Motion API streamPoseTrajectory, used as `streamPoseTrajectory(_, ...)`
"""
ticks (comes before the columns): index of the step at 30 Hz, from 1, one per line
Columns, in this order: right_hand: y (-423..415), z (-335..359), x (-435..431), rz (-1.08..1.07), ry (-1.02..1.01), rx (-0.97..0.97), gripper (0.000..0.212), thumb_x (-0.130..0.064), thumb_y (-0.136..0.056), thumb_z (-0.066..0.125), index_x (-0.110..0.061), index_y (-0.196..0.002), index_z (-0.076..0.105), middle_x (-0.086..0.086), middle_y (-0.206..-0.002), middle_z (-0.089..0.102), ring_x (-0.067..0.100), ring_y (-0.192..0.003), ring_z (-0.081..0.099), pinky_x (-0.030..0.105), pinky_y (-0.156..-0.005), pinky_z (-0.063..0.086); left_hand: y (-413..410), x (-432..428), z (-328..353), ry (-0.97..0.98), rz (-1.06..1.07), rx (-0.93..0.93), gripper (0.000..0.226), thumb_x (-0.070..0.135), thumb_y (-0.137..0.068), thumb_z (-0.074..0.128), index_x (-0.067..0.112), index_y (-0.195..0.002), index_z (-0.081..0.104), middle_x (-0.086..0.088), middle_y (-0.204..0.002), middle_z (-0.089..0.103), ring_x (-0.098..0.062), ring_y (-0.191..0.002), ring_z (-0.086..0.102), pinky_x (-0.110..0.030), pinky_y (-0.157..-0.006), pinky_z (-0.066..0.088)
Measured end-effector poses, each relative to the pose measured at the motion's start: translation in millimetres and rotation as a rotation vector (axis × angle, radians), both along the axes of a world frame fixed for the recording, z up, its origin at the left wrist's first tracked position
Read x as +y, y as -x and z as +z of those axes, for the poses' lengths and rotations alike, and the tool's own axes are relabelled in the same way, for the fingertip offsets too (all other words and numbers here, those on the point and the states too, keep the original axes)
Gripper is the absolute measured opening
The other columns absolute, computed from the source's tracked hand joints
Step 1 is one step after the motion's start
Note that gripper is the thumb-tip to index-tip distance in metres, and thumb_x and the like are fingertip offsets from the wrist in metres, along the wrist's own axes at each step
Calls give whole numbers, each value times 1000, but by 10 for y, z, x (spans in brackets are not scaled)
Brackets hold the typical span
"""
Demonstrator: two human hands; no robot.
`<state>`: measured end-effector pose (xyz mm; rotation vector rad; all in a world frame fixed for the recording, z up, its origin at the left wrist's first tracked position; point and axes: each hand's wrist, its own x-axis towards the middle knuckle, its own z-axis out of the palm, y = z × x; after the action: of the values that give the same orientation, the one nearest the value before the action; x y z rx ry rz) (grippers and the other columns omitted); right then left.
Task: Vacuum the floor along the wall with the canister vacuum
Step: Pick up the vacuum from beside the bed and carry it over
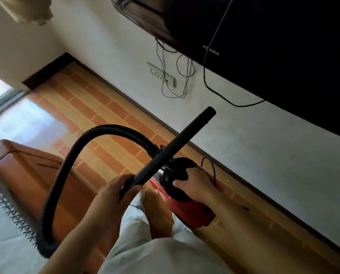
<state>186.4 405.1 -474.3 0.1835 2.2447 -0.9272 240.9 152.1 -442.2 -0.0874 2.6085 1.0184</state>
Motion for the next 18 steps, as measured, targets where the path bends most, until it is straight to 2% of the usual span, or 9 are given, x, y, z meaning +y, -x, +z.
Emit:
streamPoseTrajectory(3,-24,-94,-27,-151,-55,-32,39,-39,-95,67,-14,-126,67,4,-119,70,23,-113,65,28,-87,48,344,-123,-187,-16,-145,-18,19,38,-96,61,41,-114,54,21,-86,64,5,-73,64,-9,-56,44)
streamPoseTrajectory(6,-137,-177,-113,-360,-84,-50,40,-40,-95,67,-16,-128,66,3,-117,71,21,-108,66,29,-87,50,718,-233,-296,-97,-299,-95,14,31,-98,59,37,-110,57,12,-85,67,-2,-75,65,-13,-60,47)
streamPoseTrajectory(9,-286,-233,-147,-569,-89,-43,35,-41,-93,68,-18,-120,69,-1,-105,72,19,-100,68,34,-88,55,960,-286,-392,-118,-468,-95,15,28,-99,60,33,-113,60,12,-83,66,4,-78,63,-11,-61,45)
streamPoseTrajectory(12,-516,-204,-123,-802,-36,-55,28,-40,-92,69,-19,-111,67,0,-86,67,21,-81,68,32,-70,54,1051,-215,-413,-103,-649,-81,21,29,-98,61,28,-119,62,13,-83,63,5,-74,60,-13,-58,42)
streamPoseTrajectory(16,-910,-225,-84,-1078,104,-55,17,-31,-96,68,-15,-100,63,-3,-64,55,6,-46,50,23,-48,38,1022,42,-333,-72,-859,-42,26,35,-98,59,34,-124,56,20,-91,59,3,-74,59,-14,-57,39)
streamPoseTrajectory(18,-1109,-281,-53,-1222,202,-50,17,-24,-97,67,-10,-91,59,-3,-54,48,8,-36,42,23,-41,33,976,195,-313,-70,-967,-31,26,37,-99,56,36,-125,53,20,-93,58,3,-78,58,-15,-55,39)
